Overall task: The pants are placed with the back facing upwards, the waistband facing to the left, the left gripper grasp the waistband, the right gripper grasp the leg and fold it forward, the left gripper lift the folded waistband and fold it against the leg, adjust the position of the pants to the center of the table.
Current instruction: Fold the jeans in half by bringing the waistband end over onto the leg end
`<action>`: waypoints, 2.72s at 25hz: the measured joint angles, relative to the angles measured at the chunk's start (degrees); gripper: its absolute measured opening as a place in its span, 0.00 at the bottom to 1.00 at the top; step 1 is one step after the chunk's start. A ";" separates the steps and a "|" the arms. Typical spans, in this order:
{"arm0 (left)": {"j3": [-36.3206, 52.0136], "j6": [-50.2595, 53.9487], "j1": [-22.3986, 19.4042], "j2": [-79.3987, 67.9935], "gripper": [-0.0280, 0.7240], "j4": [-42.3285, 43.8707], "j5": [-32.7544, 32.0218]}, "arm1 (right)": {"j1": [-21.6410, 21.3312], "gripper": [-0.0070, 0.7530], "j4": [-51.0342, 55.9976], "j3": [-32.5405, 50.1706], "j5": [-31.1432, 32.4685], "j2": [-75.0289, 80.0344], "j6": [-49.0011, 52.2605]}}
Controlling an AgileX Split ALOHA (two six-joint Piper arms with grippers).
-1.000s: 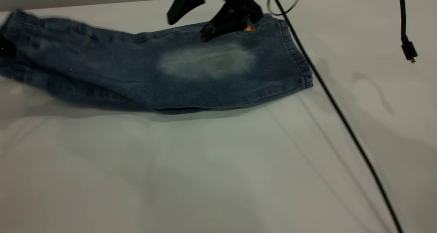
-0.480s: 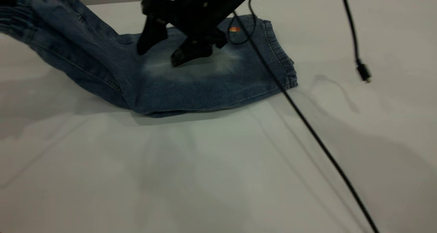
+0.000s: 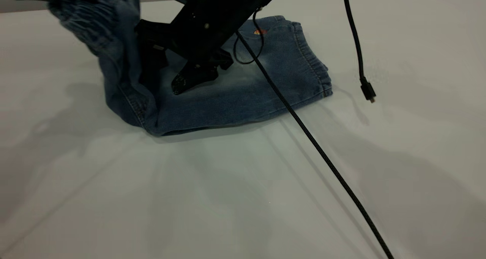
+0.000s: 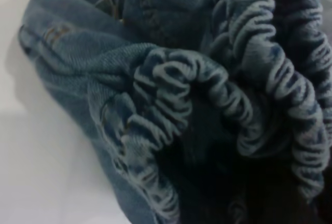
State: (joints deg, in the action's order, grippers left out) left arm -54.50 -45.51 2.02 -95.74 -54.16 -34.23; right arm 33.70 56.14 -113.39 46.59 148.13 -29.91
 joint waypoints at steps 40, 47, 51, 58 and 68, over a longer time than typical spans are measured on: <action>-10.91 2.83 11.39 -0.20 0.24 -1.62 -0.12 | -3.80 0.64 -37.03 -5.33 7.59 -7.44 18.00; -10.91 2.83 15.17 -2.82 0.24 -1.53 1.98 | -9.04 0.64 -46.06 -5.33 9.67 -12.32 21.95; -10.91 2.78 18.49 -6.70 0.24 -1.97 6.03 | -12.90 0.64 -47.05 -5.33 11.45 -16.30 22.41; -12.87 2.49 22.86 -16.07 0.24 -4.36 14.43 | -15.66 0.64 -45.55 -5.39 16.40 -23.36 21.74; -24.42 -1.05 23.31 -26.50 0.31 -4.07 7.98 | -15.42 0.64 -44.47 -5.44 19.06 -23.57 21.74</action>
State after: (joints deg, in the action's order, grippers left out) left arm -78.92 -46.56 25.34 -122.25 -58.23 -26.25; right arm 18.27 11.67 -118.83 65.65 124.56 -8.17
